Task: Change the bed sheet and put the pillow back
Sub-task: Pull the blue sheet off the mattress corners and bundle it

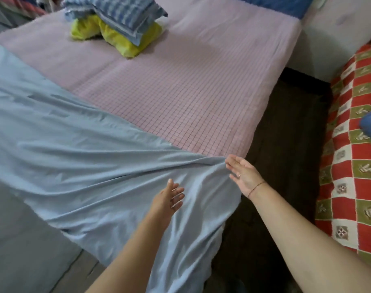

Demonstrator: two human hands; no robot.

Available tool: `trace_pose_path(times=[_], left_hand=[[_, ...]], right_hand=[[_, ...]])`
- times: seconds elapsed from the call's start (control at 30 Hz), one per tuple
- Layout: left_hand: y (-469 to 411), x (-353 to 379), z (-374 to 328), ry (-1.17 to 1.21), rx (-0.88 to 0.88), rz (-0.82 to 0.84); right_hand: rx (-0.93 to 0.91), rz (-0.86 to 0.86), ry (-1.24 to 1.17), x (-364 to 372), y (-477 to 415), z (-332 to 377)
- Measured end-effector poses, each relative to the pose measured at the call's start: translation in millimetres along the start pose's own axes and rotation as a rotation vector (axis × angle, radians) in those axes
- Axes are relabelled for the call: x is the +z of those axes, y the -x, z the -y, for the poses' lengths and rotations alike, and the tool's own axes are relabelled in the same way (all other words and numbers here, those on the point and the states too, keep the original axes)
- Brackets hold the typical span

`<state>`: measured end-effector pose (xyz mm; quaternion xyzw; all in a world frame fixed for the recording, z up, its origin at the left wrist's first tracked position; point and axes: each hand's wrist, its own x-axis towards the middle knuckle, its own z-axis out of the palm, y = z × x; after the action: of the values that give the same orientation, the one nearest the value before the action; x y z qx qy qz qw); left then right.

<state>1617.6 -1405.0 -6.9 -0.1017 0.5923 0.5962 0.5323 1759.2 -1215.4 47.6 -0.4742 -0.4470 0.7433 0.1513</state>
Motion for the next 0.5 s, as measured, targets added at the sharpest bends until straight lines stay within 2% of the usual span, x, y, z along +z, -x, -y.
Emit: trace_pose_path(times=[0.3, 0.5], left_hand=[[17.3, 23.5, 59.1, 0.287, 0.071, -0.339], [41.8, 62.2, 130.8, 0.511, 0.074, -0.449]], right_hand=[[0.022, 0.269, 0.356, -40.0, -62.4, 12.4], [-0.031, 0.363, 0.678, -53.8, -98.1, 2.0]])
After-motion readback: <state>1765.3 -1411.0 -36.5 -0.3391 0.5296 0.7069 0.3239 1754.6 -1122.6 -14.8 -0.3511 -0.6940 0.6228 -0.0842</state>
